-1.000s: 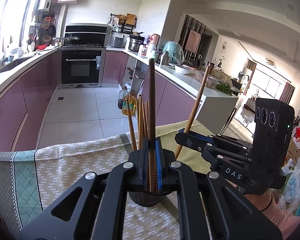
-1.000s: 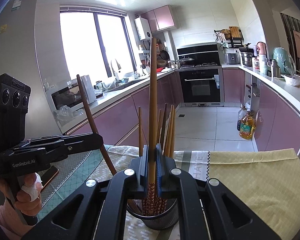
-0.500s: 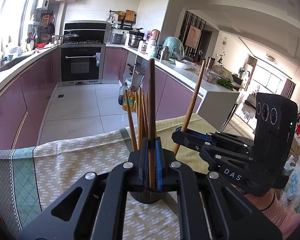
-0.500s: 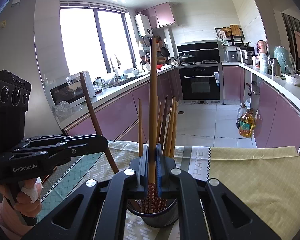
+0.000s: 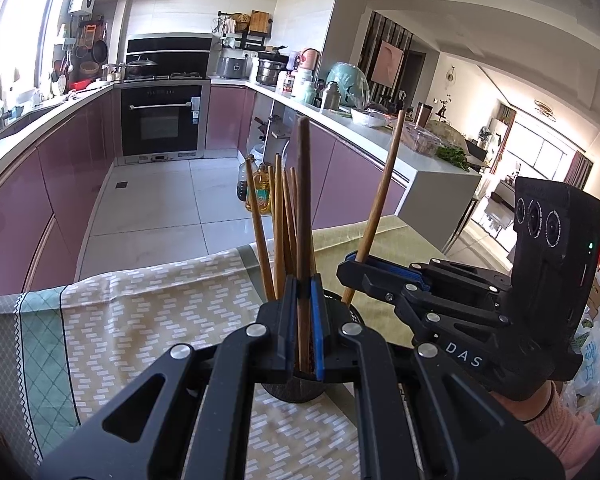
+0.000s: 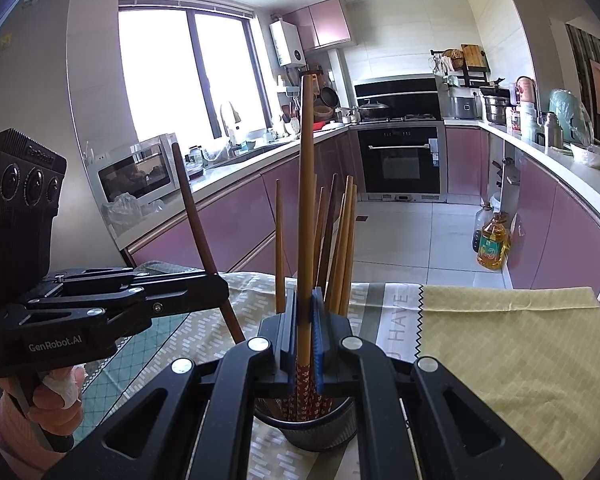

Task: Organize utensils
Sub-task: 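Lower the chopsticks into the mesh cup and open both tools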

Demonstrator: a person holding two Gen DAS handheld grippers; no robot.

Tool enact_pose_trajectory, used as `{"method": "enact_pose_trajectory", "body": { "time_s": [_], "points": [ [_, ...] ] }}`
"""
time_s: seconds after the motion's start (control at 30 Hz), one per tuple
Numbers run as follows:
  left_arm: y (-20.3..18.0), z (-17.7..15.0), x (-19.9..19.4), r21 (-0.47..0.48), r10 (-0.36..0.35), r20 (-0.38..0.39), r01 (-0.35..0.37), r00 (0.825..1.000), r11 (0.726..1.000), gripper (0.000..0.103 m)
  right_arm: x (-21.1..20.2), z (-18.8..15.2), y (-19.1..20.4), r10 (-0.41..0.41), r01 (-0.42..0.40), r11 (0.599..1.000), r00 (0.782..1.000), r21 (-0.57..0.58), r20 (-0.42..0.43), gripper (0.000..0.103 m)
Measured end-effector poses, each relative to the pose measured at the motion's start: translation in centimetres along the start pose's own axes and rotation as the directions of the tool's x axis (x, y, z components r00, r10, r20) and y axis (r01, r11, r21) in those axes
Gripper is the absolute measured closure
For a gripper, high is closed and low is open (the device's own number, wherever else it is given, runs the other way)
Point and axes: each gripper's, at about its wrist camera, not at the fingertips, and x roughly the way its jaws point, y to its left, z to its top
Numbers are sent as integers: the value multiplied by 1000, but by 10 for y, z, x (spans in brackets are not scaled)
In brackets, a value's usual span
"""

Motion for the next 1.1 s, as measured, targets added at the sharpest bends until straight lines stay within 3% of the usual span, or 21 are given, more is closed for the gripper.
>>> {"method": "enact_pose_trajectory", "body": {
  "time_s": [1.1],
  "points": [
    [4,0,23,-9,26,-16,-26,1000,1000,95,22,-4,-2,15,-14,1000,997,21,-71,97]
  ]
}}
